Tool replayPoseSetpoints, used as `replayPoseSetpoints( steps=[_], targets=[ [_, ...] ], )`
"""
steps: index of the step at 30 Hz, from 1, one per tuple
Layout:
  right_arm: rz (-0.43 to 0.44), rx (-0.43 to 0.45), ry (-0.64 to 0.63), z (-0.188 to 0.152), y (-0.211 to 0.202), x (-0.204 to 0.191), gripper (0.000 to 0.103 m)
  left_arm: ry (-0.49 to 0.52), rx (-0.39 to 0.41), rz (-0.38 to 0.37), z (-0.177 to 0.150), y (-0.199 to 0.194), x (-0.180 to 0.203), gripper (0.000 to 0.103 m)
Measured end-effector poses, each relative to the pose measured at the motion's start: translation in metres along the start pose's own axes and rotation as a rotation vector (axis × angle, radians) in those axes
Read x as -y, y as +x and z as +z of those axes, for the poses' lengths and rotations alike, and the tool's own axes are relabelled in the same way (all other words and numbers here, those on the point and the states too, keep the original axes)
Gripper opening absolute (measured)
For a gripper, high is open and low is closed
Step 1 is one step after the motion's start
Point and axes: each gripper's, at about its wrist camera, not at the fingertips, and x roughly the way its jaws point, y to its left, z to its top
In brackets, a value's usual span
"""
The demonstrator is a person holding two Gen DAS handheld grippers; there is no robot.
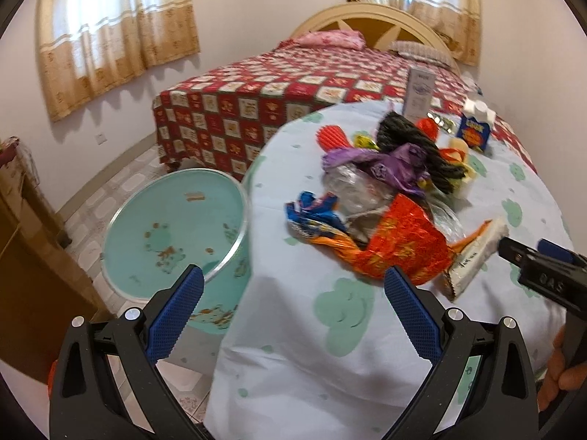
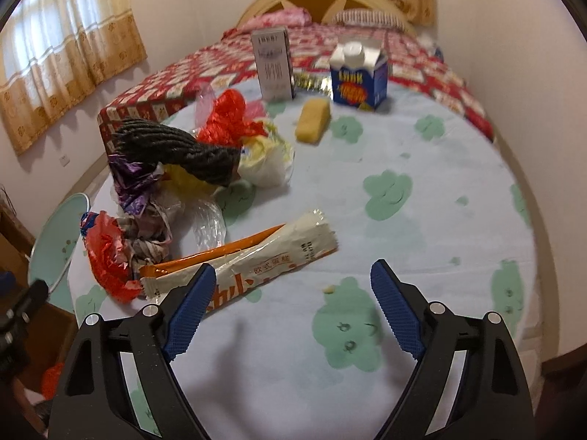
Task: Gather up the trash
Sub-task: 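Grasp the orange-red wrapper with the left tool while the right tool grasps the white snack wrapper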
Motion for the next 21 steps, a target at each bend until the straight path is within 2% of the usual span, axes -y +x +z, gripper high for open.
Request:
replayPoseSetpoints(
  steps=[10, 13, 14, 15, 17, 21],
  targets=[
    [0.063, -0.111, 0.030, 0.011, 0.032, -0.008, 0.084, 0.035, -0.006, -0.027, 0.014, 0.019, 0.023, 0.096],
    [0.070, -0.126, 0.035, 0.012, 0.038, -0.011, 0.075, 0.038, -0.013, -0.029, 0.013, 0.023, 0.025, 0.096],
    [0.072, -0.121, 0.029, 0.012, 0.039, -0.014, 0.065, 0.035, -0.018, -0.035, 0.013, 0.025, 0.025, 0.096],
    [0.076, -0.121, 0.021, 0.013, 0.040, -0.016, 0.061, 0.033, -0.026, -0.044, 0.013, 0.027, 0.026, 0.096],
    [0.092, -0.119, 0.012, 0.014, 0.042, -0.018, 0.042, 0.035, -0.036, -0.060, 0.013, 0.031, 0.029, 0.096],
    [0.142, -0.116, 0.017, 0.016, 0.040, -0.013, 0.019, 0.064, -0.035, -0.087, 0.016, 0.035, 0.039, 0.094]
  ],
)
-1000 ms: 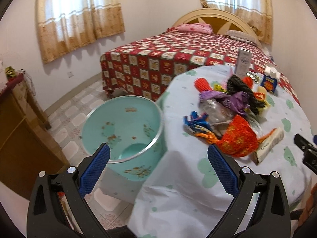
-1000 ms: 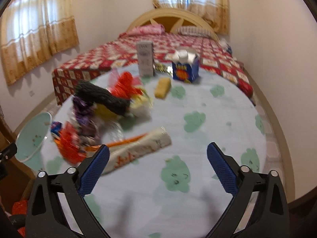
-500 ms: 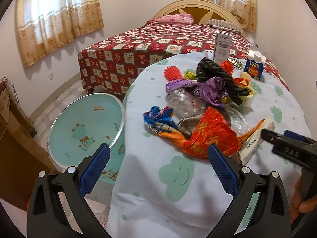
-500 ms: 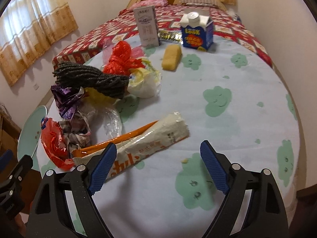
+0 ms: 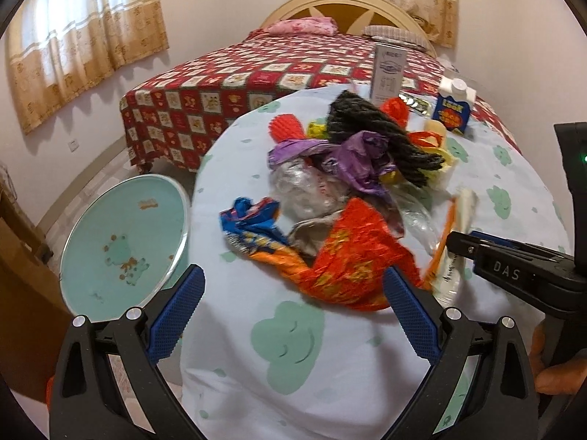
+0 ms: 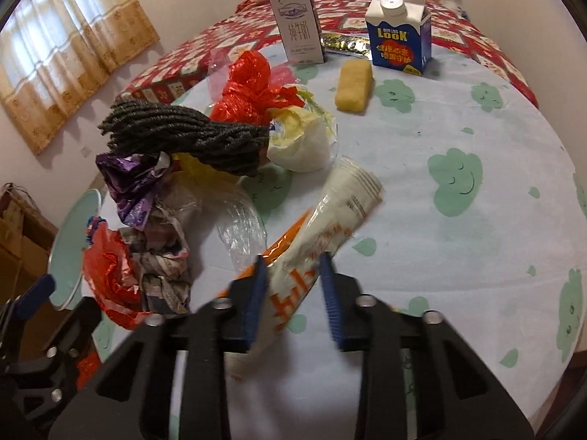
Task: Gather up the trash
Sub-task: 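Grasp the orange-red wrapper with the left tool while the right tool grasps the white snack wrapper, then carry both wrappers over the blue bin and open both tools to drop them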
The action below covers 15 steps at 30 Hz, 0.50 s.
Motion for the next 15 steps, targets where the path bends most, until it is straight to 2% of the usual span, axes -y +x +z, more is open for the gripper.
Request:
replayPoseSetpoints(
  steps=[1, 2, 5, 8, 11, 13, 15],
  targets=[
    [0.006, 0.011, -0.001, 0.000, -0.005, 0.003, 0.012, 0.001, -0.002, -0.009, 0.002, 0.002, 0.002, 0.092],
    [0.005, 0.018, 0.001, 0.001, -0.008, 0.004, 0.010, -0.001, -0.008, -0.022, 0.003, 0.005, 0.004, 0.089],
    [0.013, 0.049, 0.015, 0.001, -0.024, 0.013, 0.009, 0.006, -0.031, -0.056, 0.006, 0.015, 0.014, 0.081],
    [-0.015, 0.095, 0.003, -0.001, -0.038, 0.019, 0.009, 0.009, -0.060, -0.077, 0.006, 0.025, 0.020, 0.069],
    [-0.038, 0.129, -0.005, -0.004, -0.046, 0.022, 0.009, 0.010, -0.059, -0.095, 0.007, 0.029, 0.020, 0.050],
    [-0.041, 0.136, -0.001, -0.005, -0.048, 0.022, 0.009, 0.002, -0.061, -0.145, 0.008, 0.026, 0.016, 0.030],
    [-0.037, 0.142, 0.002, -0.005, -0.050, 0.021, 0.009, -0.007, -0.065, -0.174, 0.007, 0.024, 0.012, 0.022]
  ],
)
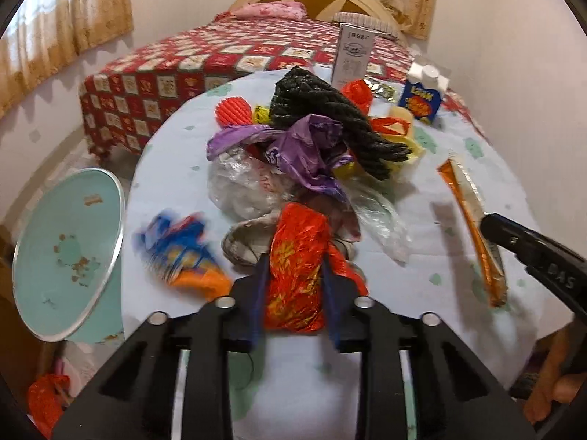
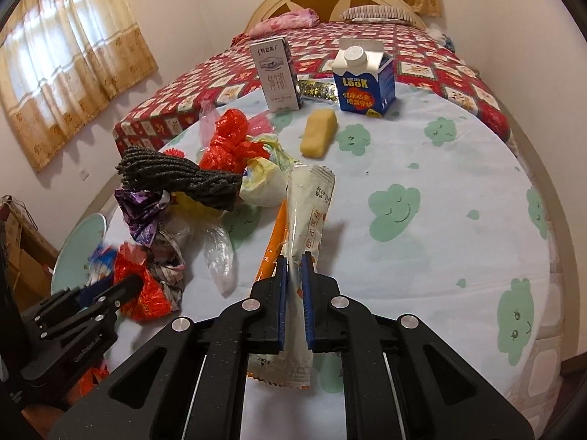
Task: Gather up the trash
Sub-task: 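Carry both wrappers over the blue bin and open both tools to drop them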
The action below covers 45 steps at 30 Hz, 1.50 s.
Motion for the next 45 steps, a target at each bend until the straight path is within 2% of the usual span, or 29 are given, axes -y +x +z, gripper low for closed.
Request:
replayPoseSetpoints(
  steps=[4, 11, 16, 20, 22, 28, 35, 45],
  targets=[
    [0.000, 0.040, -0.014, 0.001, -0.013, -0.008, 0.009, 0.004, 0.013, -0.009, -0.002, -0.015, -0.003, 0.020],
    [0.022, 0.126, -0.063, 0.011, -0.043, -0.033, 0.009, -0.015, 0.124, 0.004, 0.004, -0.077, -0.024, 0.020],
    [0.085, 0.155, -0.135, 0.021, -0.052, -0.074, 0.009, -0.078, 0.207, 0.059, 0.018, -0.122, -0.064, 0.020],
    [0.152, 0.148, -0.188, 0.025, -0.047, -0.111, 0.009, -0.137, 0.254, 0.137, 0.027, -0.145, -0.100, 0.020],
    [0.182, 0.136, -0.225, 0.025, -0.039, -0.136, 0.009, -0.161, 0.260, 0.174, 0.026, -0.147, -0.116, 0.020],
    [0.271, 0.068, -0.309, 0.023, -0.005, -0.201, 0.009, -0.254, 0.250, 0.224, 0.020, -0.139, -0.162, 0.020],
    [0.309, -0.002, -0.405, 0.015, 0.039, -0.265, 0.009, -0.339, 0.216, 0.265, 0.015, -0.117, -0.211, 0.020],
    [0.337, -0.115, -0.470, 0.004, 0.091, -0.308, 0.009, -0.404, 0.150, 0.274, 0.005, -0.079, -0.248, 0.020]
  ],
)
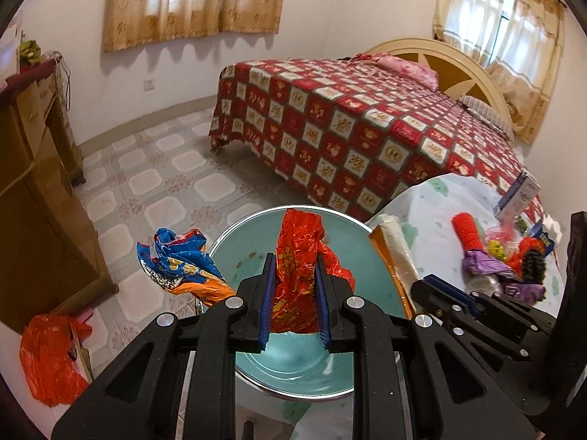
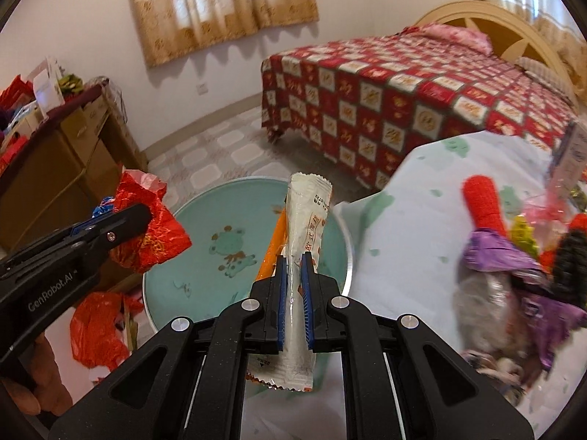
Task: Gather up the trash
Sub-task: 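Carry both wrappers over the blue bin and open both tools to drop them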
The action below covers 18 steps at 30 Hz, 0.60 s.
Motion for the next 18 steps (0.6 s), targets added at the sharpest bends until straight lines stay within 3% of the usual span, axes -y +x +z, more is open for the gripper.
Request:
replayPoseSetpoints(
  steps=[3, 5, 8, 10, 12, 18],
  targets=[
    [0.017, -0.027, 0.004, 0.001, 0.011, 0.000, 0.016, -0.003, -0.026, 0.000, -0.005, 0.011, -0.003, 0.021],
    [0.025, -0.037, 0.017, 0.001, 0.015, 0.003, 0.027, -0.008, -0.043, -0.005, -0.008, 0.018, -0.003, 0.023],
    [0.034, -0.041, 0.037, 0.002, 0.017, 0.007, 0.031, -0.002, -0.057, -0.005, -0.011, 0.024, -0.002, 0.026],
    [0.028, -0.030, 0.043, 0.003, 0.014, 0.009, 0.034, 0.002, -0.052, 0.001, -0.012, 0.023, -0.002, 0.034],
    [0.018, -0.016, 0.044, 0.004, 0.009, 0.009, 0.037, 0.003, -0.039, 0.017, -0.012, 0.020, -0.003, 0.052],
    [-0.017, 0.025, 0.054, 0.004, -0.014, 0.019, 0.043, -0.005, -0.006, 0.055, -0.008, 0.008, -0.002, 0.063]
  ],
)
